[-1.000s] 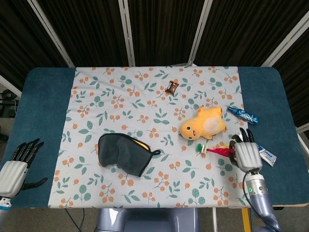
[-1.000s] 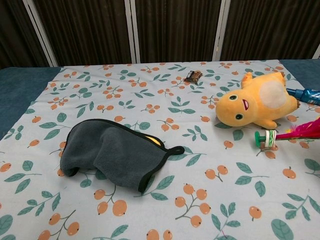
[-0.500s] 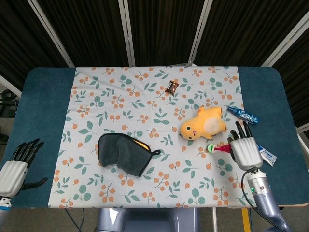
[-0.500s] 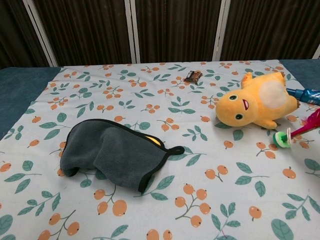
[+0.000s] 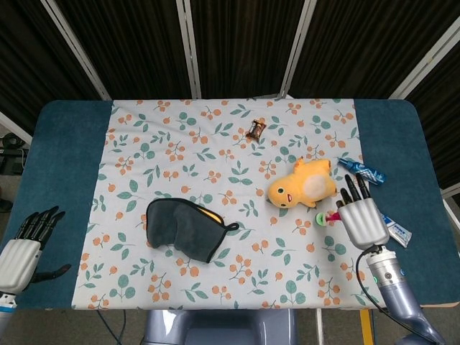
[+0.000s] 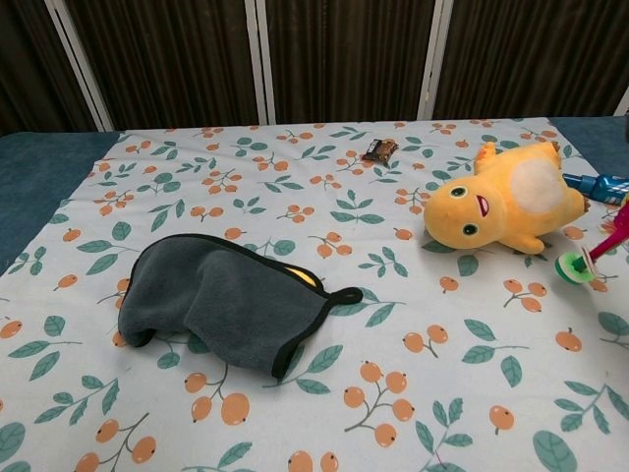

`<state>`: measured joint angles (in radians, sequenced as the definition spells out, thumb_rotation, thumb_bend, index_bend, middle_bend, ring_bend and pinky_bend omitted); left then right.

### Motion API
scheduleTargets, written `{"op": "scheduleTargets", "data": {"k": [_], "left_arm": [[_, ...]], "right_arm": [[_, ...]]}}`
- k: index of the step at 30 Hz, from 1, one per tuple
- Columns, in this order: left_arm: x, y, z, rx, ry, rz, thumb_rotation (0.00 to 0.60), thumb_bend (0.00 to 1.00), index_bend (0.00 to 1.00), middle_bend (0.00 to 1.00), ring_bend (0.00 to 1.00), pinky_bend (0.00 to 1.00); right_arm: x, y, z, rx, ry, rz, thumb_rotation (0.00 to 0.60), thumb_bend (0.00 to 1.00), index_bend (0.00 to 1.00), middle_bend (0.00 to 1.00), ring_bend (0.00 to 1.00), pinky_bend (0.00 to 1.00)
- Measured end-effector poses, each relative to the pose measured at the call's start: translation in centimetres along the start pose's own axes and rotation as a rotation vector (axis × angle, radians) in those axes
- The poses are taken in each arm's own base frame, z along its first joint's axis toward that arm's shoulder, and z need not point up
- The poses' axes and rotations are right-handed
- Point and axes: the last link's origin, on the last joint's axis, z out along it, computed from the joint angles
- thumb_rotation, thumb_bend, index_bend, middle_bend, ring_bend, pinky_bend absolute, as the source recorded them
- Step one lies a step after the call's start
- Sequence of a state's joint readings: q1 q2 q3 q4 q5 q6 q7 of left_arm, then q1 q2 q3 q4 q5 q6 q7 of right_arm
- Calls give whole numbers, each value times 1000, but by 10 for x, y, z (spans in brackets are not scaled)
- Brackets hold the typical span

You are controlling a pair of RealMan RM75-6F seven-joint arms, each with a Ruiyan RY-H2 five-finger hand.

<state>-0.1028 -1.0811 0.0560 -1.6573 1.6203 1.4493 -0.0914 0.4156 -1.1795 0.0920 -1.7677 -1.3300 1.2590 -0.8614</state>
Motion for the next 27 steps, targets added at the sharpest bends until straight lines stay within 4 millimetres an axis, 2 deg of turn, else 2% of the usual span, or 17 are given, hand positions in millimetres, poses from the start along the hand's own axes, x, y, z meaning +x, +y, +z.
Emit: {"op": "scheduleTargets", "data": {"k": [16,18,22,25,27], "left_arm": [[0,0,0,7,-9,-10,597,171,0,0,0,0],[0,0,0,7,-9,-10,595,170,0,0,0,0],[0,0,0,6,-6,-11,598,171,0,0,0,0],[0,0,0,6,-5,-11,598,173,0,0,0,0],[0,0,0,6,-6,-12,596,172,0,0,0,0]], "right_arm": [[-13,-7,-4,36,-42,-92,600,392,607,263,0,0],[-14,-9,-4,41,-41,-90,600,370,540,228,0,0],[-14,-11,-6,46,-43,-96,600,289,265,95,0,0],[-11,-12,-6,49,-38,-109,600,259,142,65,0,0],[-7,-13,-6,45,-24,-108,600,250,95,57,0,0]]}}
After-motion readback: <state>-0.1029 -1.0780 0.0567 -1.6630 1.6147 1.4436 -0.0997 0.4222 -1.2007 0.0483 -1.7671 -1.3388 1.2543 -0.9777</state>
